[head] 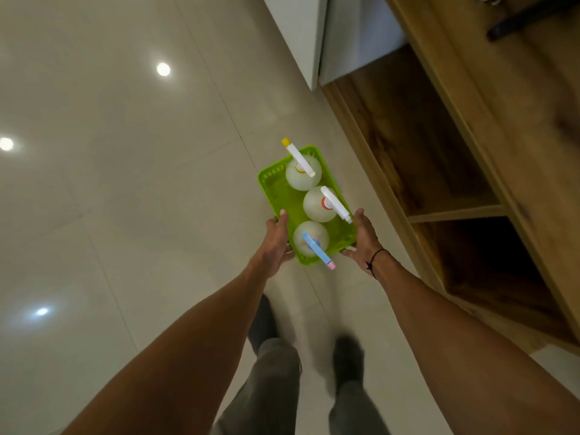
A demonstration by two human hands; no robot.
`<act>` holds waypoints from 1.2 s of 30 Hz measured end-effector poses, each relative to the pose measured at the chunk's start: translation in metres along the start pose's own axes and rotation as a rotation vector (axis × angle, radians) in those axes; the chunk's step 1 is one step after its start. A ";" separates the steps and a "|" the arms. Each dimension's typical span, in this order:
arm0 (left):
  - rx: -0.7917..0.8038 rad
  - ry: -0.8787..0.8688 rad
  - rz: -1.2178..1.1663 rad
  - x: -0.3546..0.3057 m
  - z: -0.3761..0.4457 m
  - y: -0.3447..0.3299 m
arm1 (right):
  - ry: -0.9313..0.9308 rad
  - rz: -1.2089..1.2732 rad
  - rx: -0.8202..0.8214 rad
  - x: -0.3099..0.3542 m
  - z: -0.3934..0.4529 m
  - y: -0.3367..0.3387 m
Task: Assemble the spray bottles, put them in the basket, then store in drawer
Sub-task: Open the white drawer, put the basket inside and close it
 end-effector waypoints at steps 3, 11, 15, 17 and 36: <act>-0.009 -0.003 -0.019 -0.015 0.019 -0.002 | -0.012 -0.017 0.020 0.018 0.026 -0.005; -0.051 0.026 -0.109 -0.022 0.087 -0.006 | -0.059 -0.096 0.072 0.044 0.092 -0.009; -0.070 0.016 -0.127 -0.026 0.111 -0.012 | -0.071 -0.151 0.082 0.053 0.121 -0.006; -0.073 0.015 -0.130 -0.029 0.120 -0.013 | -0.069 -0.180 0.084 0.058 0.132 -0.005; -0.131 0.007 -0.039 -0.048 0.125 -0.019 | -0.122 -0.564 0.107 0.072 0.154 -0.002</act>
Point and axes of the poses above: each hand's wrist, its own z-axis towards the middle knuckle, its own y-axis out of the back of the hand, x = y × z, the point moved 6 cm from there along z, towards the middle knuckle, and after that the axes turned 4 degrees about x, right-handed, at the moved point
